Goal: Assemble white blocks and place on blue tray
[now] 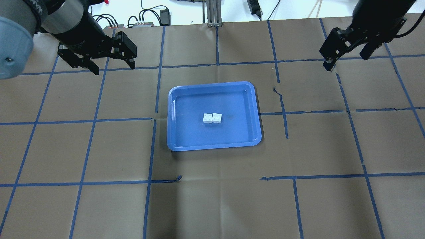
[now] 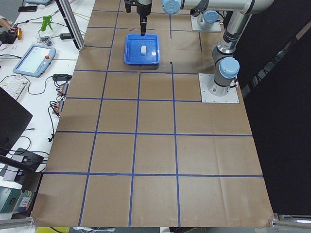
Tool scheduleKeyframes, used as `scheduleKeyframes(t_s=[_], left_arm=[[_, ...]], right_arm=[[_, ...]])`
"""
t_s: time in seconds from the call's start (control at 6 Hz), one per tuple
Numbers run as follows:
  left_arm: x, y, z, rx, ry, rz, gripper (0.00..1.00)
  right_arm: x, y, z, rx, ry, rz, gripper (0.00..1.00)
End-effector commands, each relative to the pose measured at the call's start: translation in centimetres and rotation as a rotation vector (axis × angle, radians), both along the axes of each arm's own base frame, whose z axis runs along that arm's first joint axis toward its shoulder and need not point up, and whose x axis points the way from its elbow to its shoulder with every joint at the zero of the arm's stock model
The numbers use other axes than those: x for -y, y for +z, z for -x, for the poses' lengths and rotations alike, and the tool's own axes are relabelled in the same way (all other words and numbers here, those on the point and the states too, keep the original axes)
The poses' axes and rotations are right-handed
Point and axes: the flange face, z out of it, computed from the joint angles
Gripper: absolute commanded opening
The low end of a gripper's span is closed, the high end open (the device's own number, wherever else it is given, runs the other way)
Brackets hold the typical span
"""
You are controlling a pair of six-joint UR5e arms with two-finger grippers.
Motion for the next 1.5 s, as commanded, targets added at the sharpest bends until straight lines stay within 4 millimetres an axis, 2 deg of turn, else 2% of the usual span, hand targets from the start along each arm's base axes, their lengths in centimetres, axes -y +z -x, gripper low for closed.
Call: scheduleKeyframes(t_s=[0.0,0.17,0.33,0.5,0.83,1.33], left_arm=[[0.0,0.1,0.0,0.000,0.000,0.002,0.99],[0.0,0.2,0.0,-0.001,0.001,0.003,0.99],[0.0,0.3,0.0,-0.001,0.001,0.005,0.99],[0.0,0.3,0.0,-0.001,0.001,0.005,0.99],[0.0,0.3,0.0,-0.001,0.001,0.006,0.99],[0.0,0.3,0.0,-0.001,0.001,0.006,0.99]], right_arm=[[-1.6,1.2,-2.4,-0.014,-0.184,0.006,1.00],[-2.0,0.9,-5.0,-0.021,-0.259,0.001,1.00],[-2.1,0.8,-6.3,-0.022,-0.261,0.003,1.00],[-1.7,0.0,-6.2,-0.019,-0.246,-0.002,1.00],[-0.9,-1.2,-4.6,-0.015,-0.252,-0.027,1.00],[-0.8,-1.4,-4.5,-0.017,-0.255,-0.029,1.00]])
